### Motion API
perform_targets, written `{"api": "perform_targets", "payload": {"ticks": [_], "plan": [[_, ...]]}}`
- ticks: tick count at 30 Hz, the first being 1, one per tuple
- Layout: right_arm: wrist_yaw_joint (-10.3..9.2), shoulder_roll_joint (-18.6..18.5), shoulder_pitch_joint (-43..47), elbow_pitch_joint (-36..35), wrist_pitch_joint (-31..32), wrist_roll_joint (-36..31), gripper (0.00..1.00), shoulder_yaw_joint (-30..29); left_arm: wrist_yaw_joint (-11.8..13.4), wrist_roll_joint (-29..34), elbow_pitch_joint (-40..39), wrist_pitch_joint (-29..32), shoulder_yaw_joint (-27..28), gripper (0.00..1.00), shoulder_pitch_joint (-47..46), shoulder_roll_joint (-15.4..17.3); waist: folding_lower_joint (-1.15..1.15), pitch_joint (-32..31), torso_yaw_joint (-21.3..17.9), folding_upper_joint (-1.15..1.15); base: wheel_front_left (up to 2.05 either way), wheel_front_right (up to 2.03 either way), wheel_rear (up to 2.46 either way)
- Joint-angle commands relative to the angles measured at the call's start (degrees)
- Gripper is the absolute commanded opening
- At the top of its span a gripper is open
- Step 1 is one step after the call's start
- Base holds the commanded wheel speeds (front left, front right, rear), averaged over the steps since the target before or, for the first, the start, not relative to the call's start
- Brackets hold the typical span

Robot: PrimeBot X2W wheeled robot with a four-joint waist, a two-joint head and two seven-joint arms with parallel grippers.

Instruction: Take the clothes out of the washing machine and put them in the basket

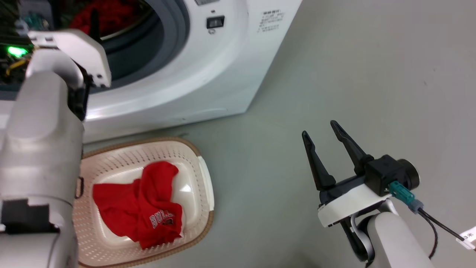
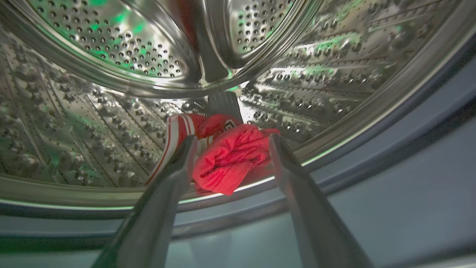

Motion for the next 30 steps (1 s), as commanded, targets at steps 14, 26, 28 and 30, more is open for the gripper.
{"api": "perform_targets", "payload": {"ticks": [14, 26, 28, 30], "plan": [[-0.04, 0.15, -4.72, 0.18, -0.81, 4.11, 1.0, 2.33, -0.98, 2.9, 12.41, 20.84, -3.77, 1.0, -17.6, 7.24, -0.01, 11.92, -7.36, 0.0, 0.0, 0.0, 0.0], [-0.04, 0.13, -4.62, -0.25, -0.82, 5.16, 1.0, 3.79, -0.49, 3.04, 14.78, 34.29, -5.26, 0.0, -24.57, 9.75, -0.01, 13.13, -9.75, 0.0, 0.0, 0.0, 0.0], [-0.04, 0.14, -4.3, -0.19, -0.82, 5.3, 1.0, 3.79, 0.32, 3.02, 14.01, 34.17, -5.3, 0.0, -24.98, 10.49, -0.01, 13.04, -10.06, 0.0, 0.0, 0.0, 0.0], [-0.04, 0.14, -4.01, -0.04, -0.82, 5.14, 1.0, 3.68, 1.04, 2.9, 13.16, 33.15, -5.3, 0.0, -24.65, 10.71, -0.01, 12.92, -10.18, 0.0, 0.0, 0.0, 0.0]]}}
